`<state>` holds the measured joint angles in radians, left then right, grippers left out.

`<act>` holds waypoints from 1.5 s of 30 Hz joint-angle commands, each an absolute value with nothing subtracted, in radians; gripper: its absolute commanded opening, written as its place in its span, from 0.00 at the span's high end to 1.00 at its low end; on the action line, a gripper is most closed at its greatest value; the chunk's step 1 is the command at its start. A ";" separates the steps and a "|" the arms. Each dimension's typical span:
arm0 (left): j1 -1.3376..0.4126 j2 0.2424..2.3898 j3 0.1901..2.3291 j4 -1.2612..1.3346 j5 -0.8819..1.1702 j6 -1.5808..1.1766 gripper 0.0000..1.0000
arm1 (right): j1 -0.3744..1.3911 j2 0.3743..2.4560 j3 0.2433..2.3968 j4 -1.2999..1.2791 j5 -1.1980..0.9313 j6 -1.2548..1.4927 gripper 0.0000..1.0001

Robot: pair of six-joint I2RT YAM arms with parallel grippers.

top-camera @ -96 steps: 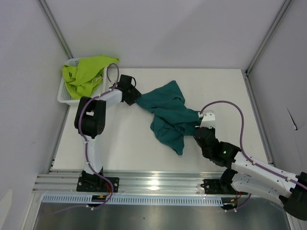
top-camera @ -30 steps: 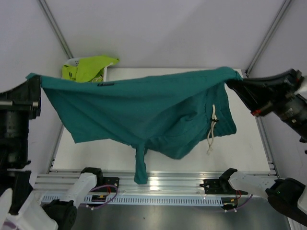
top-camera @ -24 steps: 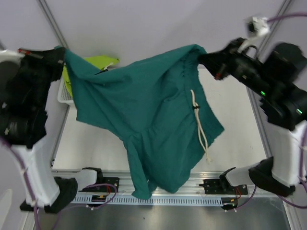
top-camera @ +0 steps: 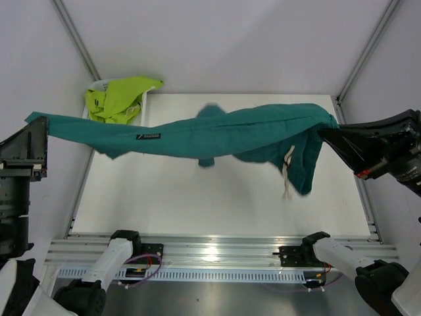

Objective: Fold and stack the shorts
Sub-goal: Flatten the shorts out

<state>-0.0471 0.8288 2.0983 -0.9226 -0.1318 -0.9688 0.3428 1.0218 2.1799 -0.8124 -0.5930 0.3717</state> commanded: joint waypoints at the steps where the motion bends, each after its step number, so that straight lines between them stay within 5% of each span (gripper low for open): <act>1: -0.038 0.862 2.150 -0.911 -0.141 -0.973 1.00 | 0.339 1.072 2.236 -0.819 -0.620 0.417 1.00; 6: -0.038 1.030 2.263 -0.920 -0.088 -0.980 1.00 | 0.339 1.271 2.459 -0.948 -0.598 0.414 1.00; 9: -0.038 1.130 2.231 -0.911 -0.090 -0.971 1.00 | 0.312 1.379 2.401 -0.934 -0.633 0.439 1.00; 18: -0.038 1.203 1.564 -0.643 -0.060 -0.949 1.00 | -0.050 1.244 1.468 -0.384 -0.888 0.672 1.00; 22: -0.043 1.229 1.248 -0.502 -0.078 -0.976 1.00 | -0.106 1.189 1.196 -0.373 -0.821 0.611 1.00; 27: -0.095 1.386 1.137 -0.351 -0.089 -0.988 1.00 | -0.120 1.209 0.982 -0.252 -0.758 0.577 1.00; 37: -0.129 1.627 1.284 -0.293 -0.178 -0.979 1.00 | -0.092 1.426 1.112 -0.198 -0.577 0.509 1.00; 45: -0.129 1.911 1.645 -0.406 -0.215 -0.965 1.00 | -0.051 1.898 1.620 -0.178 -0.565 0.505 1.00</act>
<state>-0.1307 1.8488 1.5238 -0.3679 -0.1581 -0.9684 -0.0666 1.7641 1.4162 -0.2443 -0.5995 0.5304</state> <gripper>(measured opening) 0.005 0.036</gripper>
